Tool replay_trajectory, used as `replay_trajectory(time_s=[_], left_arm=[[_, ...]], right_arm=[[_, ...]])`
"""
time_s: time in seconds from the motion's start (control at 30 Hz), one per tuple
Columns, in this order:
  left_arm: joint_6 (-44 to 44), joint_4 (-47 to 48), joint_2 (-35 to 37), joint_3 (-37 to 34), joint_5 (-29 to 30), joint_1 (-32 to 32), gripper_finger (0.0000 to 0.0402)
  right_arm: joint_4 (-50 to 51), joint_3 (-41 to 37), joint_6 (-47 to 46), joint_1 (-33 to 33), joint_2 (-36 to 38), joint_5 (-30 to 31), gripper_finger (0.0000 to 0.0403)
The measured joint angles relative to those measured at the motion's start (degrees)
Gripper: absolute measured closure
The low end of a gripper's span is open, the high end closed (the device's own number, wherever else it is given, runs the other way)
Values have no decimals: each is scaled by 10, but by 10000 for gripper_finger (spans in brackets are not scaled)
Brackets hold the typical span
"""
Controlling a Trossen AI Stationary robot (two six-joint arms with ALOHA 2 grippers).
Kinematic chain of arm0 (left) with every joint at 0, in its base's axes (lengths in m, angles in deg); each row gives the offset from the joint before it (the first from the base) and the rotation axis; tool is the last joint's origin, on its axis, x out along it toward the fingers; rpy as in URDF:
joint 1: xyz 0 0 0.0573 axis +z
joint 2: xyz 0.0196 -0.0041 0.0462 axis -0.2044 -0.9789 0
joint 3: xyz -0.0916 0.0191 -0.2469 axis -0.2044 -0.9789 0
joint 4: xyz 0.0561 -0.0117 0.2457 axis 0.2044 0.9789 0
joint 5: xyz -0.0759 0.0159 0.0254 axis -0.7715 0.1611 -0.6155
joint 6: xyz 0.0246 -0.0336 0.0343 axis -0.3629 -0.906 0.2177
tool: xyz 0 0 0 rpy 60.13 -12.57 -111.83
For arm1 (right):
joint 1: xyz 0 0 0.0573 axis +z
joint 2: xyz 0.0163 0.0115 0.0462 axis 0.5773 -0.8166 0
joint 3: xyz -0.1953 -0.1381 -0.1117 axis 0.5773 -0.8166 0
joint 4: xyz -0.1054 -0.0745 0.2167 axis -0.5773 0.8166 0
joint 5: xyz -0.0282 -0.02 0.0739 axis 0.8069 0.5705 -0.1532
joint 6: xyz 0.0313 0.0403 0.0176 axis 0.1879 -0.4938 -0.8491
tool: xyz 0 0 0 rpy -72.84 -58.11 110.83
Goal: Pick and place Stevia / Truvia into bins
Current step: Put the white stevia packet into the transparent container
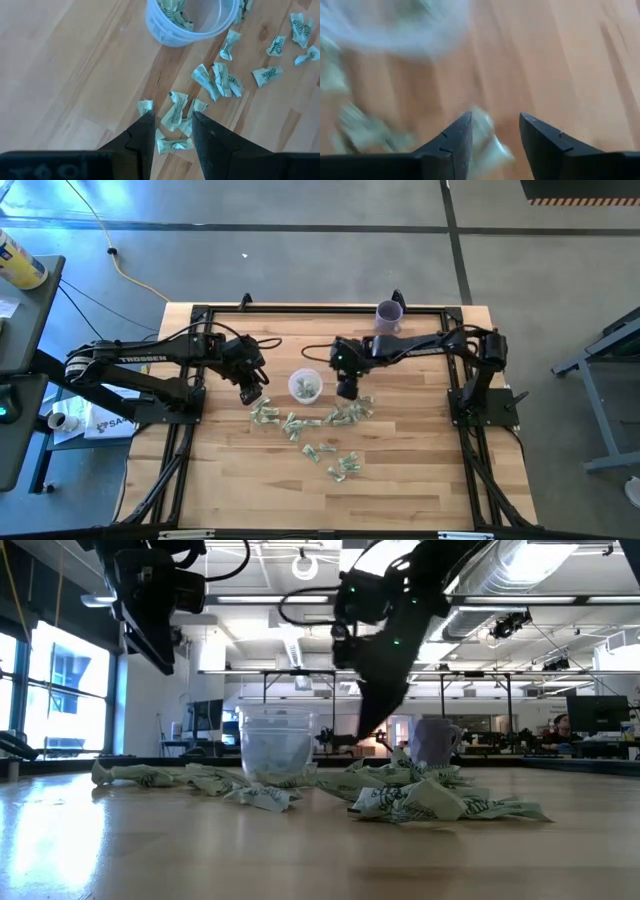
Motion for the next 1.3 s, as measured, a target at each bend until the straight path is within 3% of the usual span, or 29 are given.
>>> replay_trajectory(time_s=[0.13, 0.3, 0.5, 0.77, 0.97, 1.07, 1.2, 1.3], left_arm=[[22, -2, 0, 0, 4, 0, 241], [37, -5, 0, 0, 16, 0, 241], [43, 10, 0, 0, 30, 0, 241], [55, 16, 6, 0, 50, 0, 241], [55, 17, 6, 0, 51, 0, 241], [55, 17, 7, 0, 51, 0, 241], [42, 21, 16, 0, 51, 0, 241], [31, 25, 27, 0, 51, 0, 241]], right_arm=[[66, -17, -45, -16, 1, -10, 227], [24, -33, -99, -11, -4, -44, 207], [-2, -50, -146, 11, -4, 18, 209], [-12, -89, -181, 10, -4, 39, 276], [-26, -97, -189, -6, -2, -5, 352], [-23, -73, -166, -14, 5, -14, 394], [-14, -5, -145, -33, 19, -40, 390], [-14, 60, -107, -46, 20, -93, 400]])
